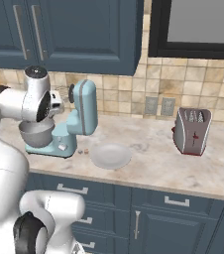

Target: Add butter and sugar cubes to the stand mixer bowl and then turn on the stand mixer to begin making frosting.

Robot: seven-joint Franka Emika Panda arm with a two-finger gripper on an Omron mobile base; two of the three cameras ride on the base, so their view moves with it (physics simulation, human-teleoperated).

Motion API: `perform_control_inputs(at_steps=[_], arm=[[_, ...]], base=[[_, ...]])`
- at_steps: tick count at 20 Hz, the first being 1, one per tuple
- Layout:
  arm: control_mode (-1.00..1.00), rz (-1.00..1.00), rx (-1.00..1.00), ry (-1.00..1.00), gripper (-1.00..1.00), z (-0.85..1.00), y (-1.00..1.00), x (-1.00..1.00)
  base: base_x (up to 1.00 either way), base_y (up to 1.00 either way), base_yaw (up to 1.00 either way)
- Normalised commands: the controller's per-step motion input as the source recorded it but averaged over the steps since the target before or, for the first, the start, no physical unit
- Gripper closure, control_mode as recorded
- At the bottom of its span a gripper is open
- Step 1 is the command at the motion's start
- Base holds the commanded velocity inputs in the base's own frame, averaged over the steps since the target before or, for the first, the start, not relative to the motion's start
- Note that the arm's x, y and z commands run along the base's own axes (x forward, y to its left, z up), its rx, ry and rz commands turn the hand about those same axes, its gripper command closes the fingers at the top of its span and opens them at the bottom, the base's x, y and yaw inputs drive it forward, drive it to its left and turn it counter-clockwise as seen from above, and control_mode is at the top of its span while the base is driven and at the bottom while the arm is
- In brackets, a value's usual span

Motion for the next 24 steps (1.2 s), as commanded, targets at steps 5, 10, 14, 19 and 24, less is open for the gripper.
perform_control_inputs(at_steps=[5, 10, 14, 19, 24], arm=[[-1.00, 0.33, 0.21, -0.05, -1.00, 0.00, -1.00, -0.03], [-1.00, 0.37, 0.24, -0.07, -1.00, -0.02, -1.00, 0.00], [-1.00, 0.35, 0.20, -0.09, -1.00, -0.12, -0.94, 0.00], [-1.00, 0.29, 0.15, -0.15, -1.00, -0.40, -0.57, 0.00], [-1.00, 0.21, 0.13, -0.18, -1.00, -0.63, -0.11, 0.04]], base=[[0.00, 0.00, 0.00], [0.00, 0.00, 0.00], [0.00, 0.00, 0.00], [0.00, 0.00, 0.00], [0.00, 0.00, 0.00]])
